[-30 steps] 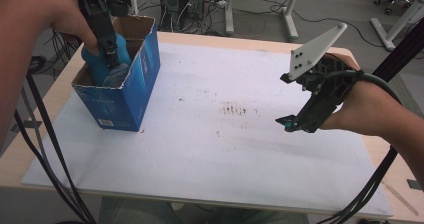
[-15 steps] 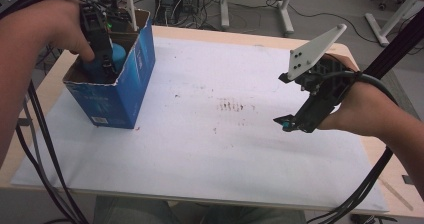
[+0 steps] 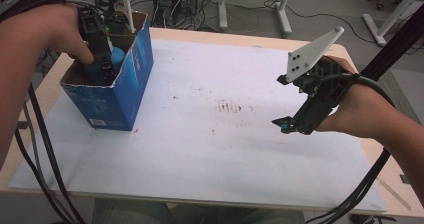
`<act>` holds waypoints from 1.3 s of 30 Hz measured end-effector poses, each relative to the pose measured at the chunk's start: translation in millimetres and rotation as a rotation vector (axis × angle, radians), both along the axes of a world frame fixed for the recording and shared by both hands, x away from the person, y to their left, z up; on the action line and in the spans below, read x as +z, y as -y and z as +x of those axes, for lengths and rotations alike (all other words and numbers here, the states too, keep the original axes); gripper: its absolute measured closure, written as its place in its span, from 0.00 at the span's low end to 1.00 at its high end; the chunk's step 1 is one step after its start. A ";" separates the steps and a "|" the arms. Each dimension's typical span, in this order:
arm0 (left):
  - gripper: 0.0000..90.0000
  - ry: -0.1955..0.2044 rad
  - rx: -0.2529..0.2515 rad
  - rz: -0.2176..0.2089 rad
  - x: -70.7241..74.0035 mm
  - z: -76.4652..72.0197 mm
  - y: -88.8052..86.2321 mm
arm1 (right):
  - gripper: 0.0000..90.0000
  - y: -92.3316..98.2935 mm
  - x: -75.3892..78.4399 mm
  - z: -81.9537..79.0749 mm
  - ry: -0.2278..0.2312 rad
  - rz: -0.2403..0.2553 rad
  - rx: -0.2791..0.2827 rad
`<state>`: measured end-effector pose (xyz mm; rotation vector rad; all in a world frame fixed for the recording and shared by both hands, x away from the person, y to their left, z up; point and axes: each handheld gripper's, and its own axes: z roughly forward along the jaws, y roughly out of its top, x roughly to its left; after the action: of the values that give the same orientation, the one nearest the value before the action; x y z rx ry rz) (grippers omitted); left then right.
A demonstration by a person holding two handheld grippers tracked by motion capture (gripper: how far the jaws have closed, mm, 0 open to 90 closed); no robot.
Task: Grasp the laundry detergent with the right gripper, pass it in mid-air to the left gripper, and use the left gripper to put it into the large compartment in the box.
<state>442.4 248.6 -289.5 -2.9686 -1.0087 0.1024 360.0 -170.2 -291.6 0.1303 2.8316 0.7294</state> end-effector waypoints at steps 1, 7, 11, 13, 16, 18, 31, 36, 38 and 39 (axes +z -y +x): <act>0.37 -0.001 -0.001 0.003 1.0 0.1 -0.3 | 0.01 0.2 0.1 -0.4 -0.001 -0.001 -0.002; 0.34 0.013 0.007 -0.001 9.2 -1.0 0.3 | 0.01 0.8 0.4 -1.1 -0.001 0.004 -0.002; 0.33 0.014 0.009 -0.003 14.1 -2.0 1.7 | 0.01 0.1 0.2 -1.3 0.000 0.004 0.006; 0.33 0.014 0.012 0.002 17.0 -2.6 1.8 | 0.01 0.3 0.6 -1.6 0.000 0.002 0.005; 0.30 0.007 0.031 0.002 21.5 -3.1 0.8 | 0.01 0.9 0.8 -1.9 -0.001 0.005 0.006; 0.30 0.014 0.038 0.005 25.5 -3.6 0.3 | 0.01 1.7 1.1 -1.6 -0.004 0.008 0.007; 0.25 0.059 0.033 0.019 59.5 -15.3 3.1 | 0.01 3.7 7.3 -1.4 -0.002 0.009 0.002; 0.22 0.082 0.005 0.030 76.1 -23.8 10.3 | 0.01 5.0 12.9 -1.4 0.004 0.007 0.003; 0.21 0.086 -0.010 0.022 83.2 -28.0 14.8 | 0.01 5.7 15.0 -1.1 0.001 0.002 0.004; 0.21 0.088 -0.014 0.022 85.4 -29.5 16.4 | 0.01 6.1 16.1 -0.7 -0.002 -0.002 0.003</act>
<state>412.9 232.2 -204.0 -2.9836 -0.9904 -0.0392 359.3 -176.2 -275.5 0.1260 2.8351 0.7275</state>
